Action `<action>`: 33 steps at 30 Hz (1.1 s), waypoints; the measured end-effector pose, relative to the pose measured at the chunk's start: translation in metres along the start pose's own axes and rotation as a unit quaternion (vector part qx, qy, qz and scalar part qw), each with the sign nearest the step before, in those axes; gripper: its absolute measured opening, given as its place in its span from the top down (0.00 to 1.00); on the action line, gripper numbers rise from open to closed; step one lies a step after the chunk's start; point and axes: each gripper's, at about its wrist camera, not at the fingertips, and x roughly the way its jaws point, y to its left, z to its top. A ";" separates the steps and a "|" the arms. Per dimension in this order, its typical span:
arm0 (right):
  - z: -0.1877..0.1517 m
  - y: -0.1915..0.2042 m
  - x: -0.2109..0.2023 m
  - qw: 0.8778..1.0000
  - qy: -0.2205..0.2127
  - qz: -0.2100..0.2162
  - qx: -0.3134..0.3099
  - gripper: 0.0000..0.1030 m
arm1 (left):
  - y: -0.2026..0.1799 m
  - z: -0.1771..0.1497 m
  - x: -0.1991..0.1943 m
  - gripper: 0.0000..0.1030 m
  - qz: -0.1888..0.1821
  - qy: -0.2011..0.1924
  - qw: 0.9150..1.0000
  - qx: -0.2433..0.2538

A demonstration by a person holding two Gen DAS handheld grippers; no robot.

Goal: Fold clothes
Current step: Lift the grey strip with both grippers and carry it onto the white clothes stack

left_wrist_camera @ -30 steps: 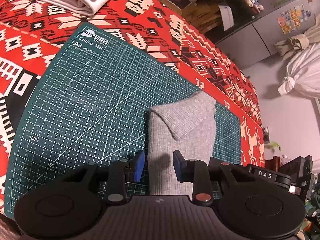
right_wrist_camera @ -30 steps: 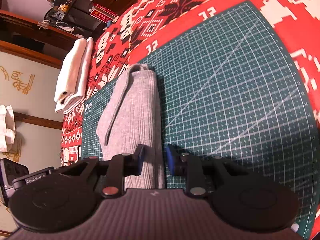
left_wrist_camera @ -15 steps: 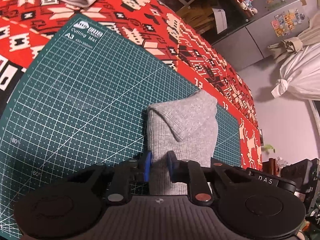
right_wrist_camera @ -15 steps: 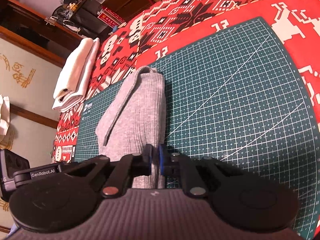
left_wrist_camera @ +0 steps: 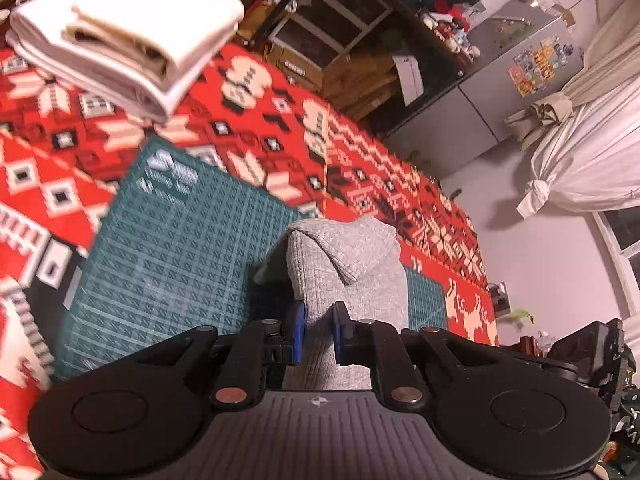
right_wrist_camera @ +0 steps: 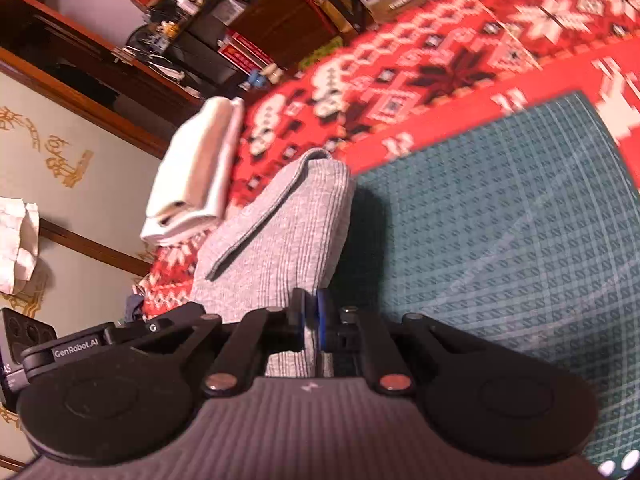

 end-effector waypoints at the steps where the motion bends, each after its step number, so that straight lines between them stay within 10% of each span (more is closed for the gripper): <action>1: 0.003 0.009 0.001 1.000 -0.003 0.004 -0.004 0.94 | 0.001 0.005 -0.005 0.87 0.000 -0.005 1.000 0.001; 19: 0.131 0.221 0.112 0.995 -0.081 0.047 -0.044 0.94 | 0.050 0.226 -0.076 0.87 0.033 -0.105 0.991 0.079; 33: 0.181 0.236 0.250 0.998 -0.056 0.022 -0.007 0.94 | 0.142 0.317 -0.007 0.87 0.055 -0.074 0.995 0.038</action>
